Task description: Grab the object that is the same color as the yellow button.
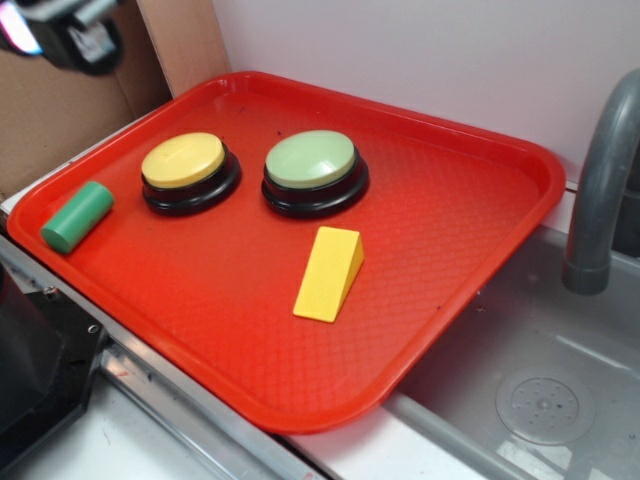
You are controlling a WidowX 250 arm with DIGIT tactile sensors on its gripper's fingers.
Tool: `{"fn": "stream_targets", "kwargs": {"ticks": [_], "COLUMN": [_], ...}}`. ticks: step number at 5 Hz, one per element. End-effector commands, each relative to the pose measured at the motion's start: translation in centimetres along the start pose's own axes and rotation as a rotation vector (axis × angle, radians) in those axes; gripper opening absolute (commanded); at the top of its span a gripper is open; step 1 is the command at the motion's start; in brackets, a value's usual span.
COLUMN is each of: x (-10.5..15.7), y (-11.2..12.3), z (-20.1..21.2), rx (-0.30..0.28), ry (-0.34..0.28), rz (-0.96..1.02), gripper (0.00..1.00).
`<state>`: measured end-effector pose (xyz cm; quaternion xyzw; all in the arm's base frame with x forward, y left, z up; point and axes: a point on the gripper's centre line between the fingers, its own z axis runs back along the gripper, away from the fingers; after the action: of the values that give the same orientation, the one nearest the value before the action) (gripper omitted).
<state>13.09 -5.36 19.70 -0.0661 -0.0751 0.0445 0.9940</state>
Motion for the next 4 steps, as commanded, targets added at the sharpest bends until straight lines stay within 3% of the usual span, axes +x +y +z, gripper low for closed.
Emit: {"fn": "stream_targets", "kwargs": {"ticks": [1, 2, 3, 4], "x": [3.4, 4.3, 5.4, 6.3], "y": [-3.6, -4.8, -5.2, -5.9], "z": [-5.8, -9.0, -12.5, -15.3], "rx": [-0.055, -0.032, 0.047, 0.085], "ry": [-0.022, -0.025, -0.037, -0.032], "rz": [0.101, 0.178, 0.296, 0.329], "gripper": [1.0, 1.0, 1.0, 1.0]}}
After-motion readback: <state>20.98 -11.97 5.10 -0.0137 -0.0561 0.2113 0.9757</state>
